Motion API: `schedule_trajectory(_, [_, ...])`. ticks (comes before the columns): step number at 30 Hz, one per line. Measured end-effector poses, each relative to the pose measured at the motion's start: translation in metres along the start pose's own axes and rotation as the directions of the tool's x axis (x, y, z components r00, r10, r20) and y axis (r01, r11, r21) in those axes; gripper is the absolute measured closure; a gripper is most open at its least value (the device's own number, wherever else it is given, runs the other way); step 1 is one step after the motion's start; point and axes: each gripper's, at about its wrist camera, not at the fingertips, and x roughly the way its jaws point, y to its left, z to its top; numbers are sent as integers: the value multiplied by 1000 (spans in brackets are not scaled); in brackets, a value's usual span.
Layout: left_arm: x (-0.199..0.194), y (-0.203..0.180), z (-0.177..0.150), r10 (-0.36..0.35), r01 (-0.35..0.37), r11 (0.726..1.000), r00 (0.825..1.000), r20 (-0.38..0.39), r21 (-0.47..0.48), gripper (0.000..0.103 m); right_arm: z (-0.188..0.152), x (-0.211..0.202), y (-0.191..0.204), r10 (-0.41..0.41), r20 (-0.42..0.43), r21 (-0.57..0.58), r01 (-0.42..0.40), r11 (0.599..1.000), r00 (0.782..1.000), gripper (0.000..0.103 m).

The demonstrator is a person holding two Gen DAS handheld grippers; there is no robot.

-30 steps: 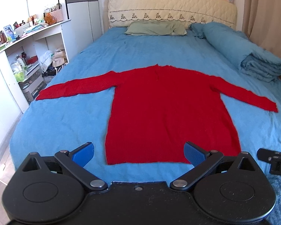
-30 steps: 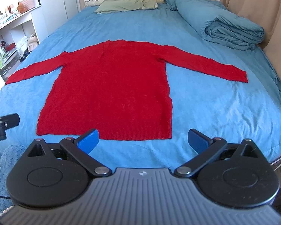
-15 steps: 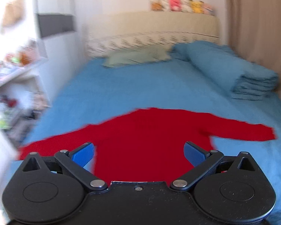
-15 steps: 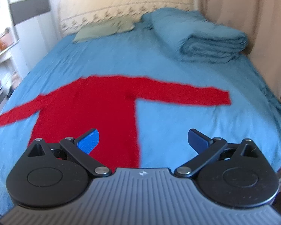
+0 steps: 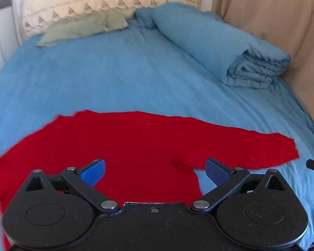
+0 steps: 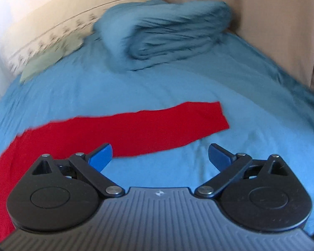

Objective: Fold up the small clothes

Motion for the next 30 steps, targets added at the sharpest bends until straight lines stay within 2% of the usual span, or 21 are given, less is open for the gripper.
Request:
schedule_trajectory(2, [29, -1, 1, -21, 21, 1000, 1000, -4, -8, 0, -2, 29, -17, -23, -10, 63, 23, 998, 1000, 0])
schedule_trajectory(4, [59, -9, 4, -7, 7, 1000, 1000, -12, 23, 0, -7, 56, -30, -32, -20, 100, 34, 994, 999, 0])
schedule_trajectory(9, [115, -20, 6, 7, -3, 997, 999, -44, 71, 0, -19, 110, -51, -50, -40, 159, 56, 986, 998, 19])
schedule_trajectory(13, [139, -23, -1, 2, 4, 998, 997, -77, 67, 0, -22, 139, -64, -67, -30, 224, 72, 972, 997, 26])
schedule_trajectory(16, [152, -26, -3, 22, -15, 996, 996, -83, 90, 0, -22, 145, -70, -75, 25, 256, 66, 964, 997, 33])
schedule_trajectory(17, [154, -27, -5, 34, -26, 995, 996, -80, 101, 0, -20, 149, -73, -84, 37, 270, 71, 960, 996, 41])
schedule_trajectory(18, [158, -30, -3, 45, -36, 994, 996, -77, 108, 0, -18, 152, -75, -94, 47, 284, 77, 956, 994, 55])
schedule_trajectory(21, [167, -32, -3, 68, -58, 992, 994, -88, 108, 0, -15, 156, -80, -117, 55, 297, 96, 950, 992, 78])
schedule_trajectory(23, [175, -35, -3, 78, -68, 992, 993, -93, 106, 0, -12, 156, -78, -116, 59, 293, 94, 952, 991, 82])
schedule_trajectory(26, [179, -35, -3, 72, -61, 991, 994, -82, 122, 0, -3, 149, -64, -105, 65, 238, 87, 967, 992, 83])
schedule_trajectory(30, [176, -24, 10, 33, -19, 995, 989, -141, 98, 0, 19, 135, -22, -17, 79, 136, 6, 991, 997, 83])
